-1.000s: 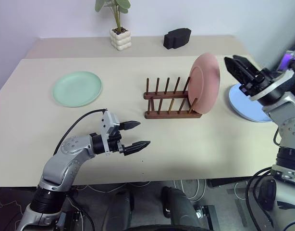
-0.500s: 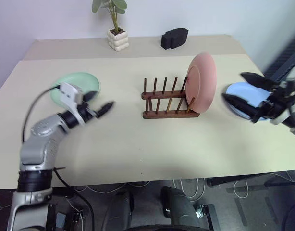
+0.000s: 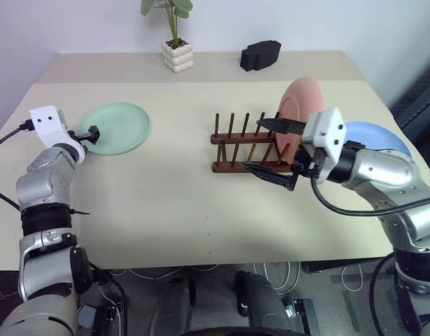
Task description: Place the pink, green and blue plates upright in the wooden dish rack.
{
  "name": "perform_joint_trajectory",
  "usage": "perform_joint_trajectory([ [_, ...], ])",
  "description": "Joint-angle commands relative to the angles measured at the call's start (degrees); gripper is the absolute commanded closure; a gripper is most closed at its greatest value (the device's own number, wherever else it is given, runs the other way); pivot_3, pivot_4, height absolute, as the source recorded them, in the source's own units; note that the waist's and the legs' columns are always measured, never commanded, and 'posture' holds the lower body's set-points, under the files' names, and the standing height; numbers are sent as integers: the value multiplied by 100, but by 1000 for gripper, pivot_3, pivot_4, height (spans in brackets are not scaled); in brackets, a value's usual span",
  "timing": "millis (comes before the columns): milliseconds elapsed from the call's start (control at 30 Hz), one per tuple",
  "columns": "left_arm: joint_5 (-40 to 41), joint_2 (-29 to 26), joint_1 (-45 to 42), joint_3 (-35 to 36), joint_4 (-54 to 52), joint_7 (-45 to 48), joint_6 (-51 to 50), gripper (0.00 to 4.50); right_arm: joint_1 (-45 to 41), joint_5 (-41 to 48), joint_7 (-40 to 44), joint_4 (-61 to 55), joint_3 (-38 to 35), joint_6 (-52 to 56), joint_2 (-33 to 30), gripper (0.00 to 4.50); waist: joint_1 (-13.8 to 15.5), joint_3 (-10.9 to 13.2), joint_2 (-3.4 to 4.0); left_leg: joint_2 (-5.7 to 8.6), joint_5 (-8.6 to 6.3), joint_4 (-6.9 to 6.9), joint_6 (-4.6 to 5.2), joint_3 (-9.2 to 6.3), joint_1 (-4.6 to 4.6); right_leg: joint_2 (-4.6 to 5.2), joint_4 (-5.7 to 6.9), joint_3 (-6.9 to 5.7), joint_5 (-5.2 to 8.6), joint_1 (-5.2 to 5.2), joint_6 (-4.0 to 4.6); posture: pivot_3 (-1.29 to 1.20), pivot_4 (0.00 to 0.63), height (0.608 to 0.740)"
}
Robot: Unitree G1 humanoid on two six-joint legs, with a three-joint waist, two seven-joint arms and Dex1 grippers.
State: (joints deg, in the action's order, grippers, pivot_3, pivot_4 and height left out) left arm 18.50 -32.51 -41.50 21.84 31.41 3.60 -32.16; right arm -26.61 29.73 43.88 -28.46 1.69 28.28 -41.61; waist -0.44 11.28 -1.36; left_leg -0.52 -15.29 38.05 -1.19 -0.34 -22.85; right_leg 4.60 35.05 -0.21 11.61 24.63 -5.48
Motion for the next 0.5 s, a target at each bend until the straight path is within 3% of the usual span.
perform_joint_trajectory([
  [33,-166,18,-439,-23,568,-199,-58,0,-179,-341,-4,51,245,-206,146,52,-6,0,0,0,0,0,0,0,0,0,1,0,0,0,0,0,150,740],
  [300,-177,97,-914,138,1537,-475,68,0,74,-690,-18,32,467,-319,365,52,-17,0,-1,0,0,-2,0,1,-3,0,1,0,-5,3,-11,0,150,740],
  [400,-123,129,-937,238,1605,-532,178,825,168,-753,-44,-13,450,-318,411,0,-21,0,-1,0,0,-2,-1,2,-1,0,3,-1,-5,3,-10,0,150,740],
  [500,-110,182,-948,313,1598,-641,275,2388,232,-816,-66,-15,451,-328,464,0,-16,0,-1,0,0,-2,-1,1,-1,1,4,-1,-5,3,-11,0,150,740],
])
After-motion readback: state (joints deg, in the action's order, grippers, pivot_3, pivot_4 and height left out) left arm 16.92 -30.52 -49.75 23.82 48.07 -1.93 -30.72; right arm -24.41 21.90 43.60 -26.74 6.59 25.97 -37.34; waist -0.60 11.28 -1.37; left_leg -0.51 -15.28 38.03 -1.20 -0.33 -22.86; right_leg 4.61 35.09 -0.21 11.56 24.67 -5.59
